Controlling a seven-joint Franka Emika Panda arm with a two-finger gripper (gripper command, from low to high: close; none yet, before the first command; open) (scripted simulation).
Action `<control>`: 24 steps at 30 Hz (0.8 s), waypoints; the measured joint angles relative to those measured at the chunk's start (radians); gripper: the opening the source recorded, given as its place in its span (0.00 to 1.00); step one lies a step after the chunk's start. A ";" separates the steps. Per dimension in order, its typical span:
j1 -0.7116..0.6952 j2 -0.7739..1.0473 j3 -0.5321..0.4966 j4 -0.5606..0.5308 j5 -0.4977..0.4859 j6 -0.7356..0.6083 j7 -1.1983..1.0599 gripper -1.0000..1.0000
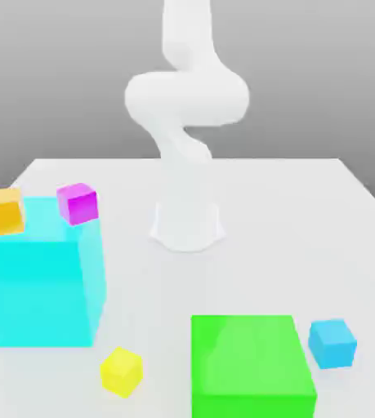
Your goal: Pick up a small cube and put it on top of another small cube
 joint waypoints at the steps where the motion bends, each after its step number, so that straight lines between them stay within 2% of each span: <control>1: 0.023 0.039 0.000 -0.012 -0.005 0.019 -0.043 0.50; 13: 0.255 0.478 0.014 -0.140 -0.024 0.224 -0.549 0.50; 20: 0.368 0.731 0.067 -0.214 -0.018 0.343 -0.853 0.50; 24: 0.384 0.877 0.103 -0.249 -0.038 0.417 -0.991 0.50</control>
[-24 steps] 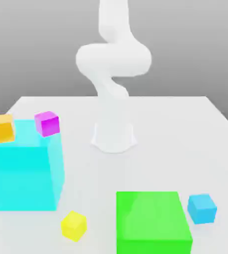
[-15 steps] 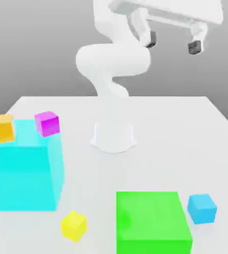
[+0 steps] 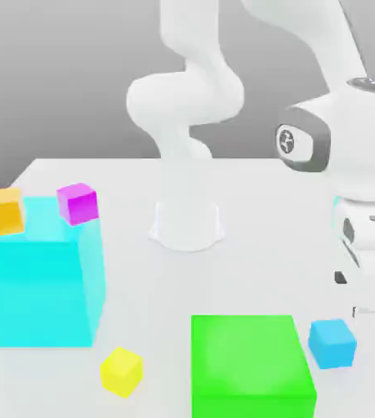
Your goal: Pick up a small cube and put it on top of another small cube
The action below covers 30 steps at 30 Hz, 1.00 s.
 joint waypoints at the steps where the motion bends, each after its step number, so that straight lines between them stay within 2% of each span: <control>1: 0.003 0.036 -0.001 0.002 -0.010 0.026 -0.005 0.50; 5: 0.030 0.181 -0.031 0.024 -0.047 0.140 0.011 0.50; 6: 0.035 0.202 -0.037 0.028 -0.051 0.157 0.015 0.00; 14: 0.029 0.175 -0.030 0.023 -0.046 0.133 0.010 0.00; 19: 0.004 0.004 -0.011 -0.007 0.000 -0.007 -0.012 0.00; 30: -0.278 -0.394 -0.175 -0.027 -0.051 -0.378 0.359 0.00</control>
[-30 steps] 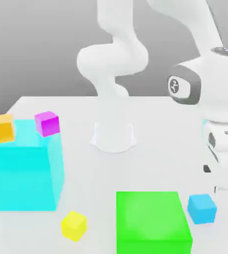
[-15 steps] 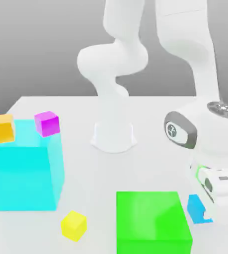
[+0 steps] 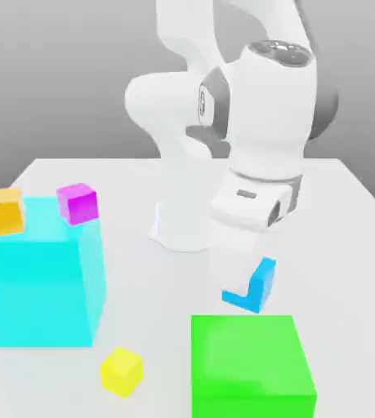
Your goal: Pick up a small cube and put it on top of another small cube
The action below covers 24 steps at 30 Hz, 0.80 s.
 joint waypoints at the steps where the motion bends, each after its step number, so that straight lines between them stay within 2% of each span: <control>1: -0.029 -0.036 -0.012 -0.002 -0.005 -0.034 0.036 0.00; 13: -0.421 -0.454 -0.134 -0.026 -0.039 -0.425 0.428 0.00; 17: -0.460 -0.436 -0.155 -0.119 -0.051 -0.315 0.452 0.00; 18: -0.464 -0.426 -0.158 -0.142 -0.053 -0.282 0.452 1.00; 24: -0.466 -0.421 -0.159 -0.153 -0.057 -0.266 0.454 1.00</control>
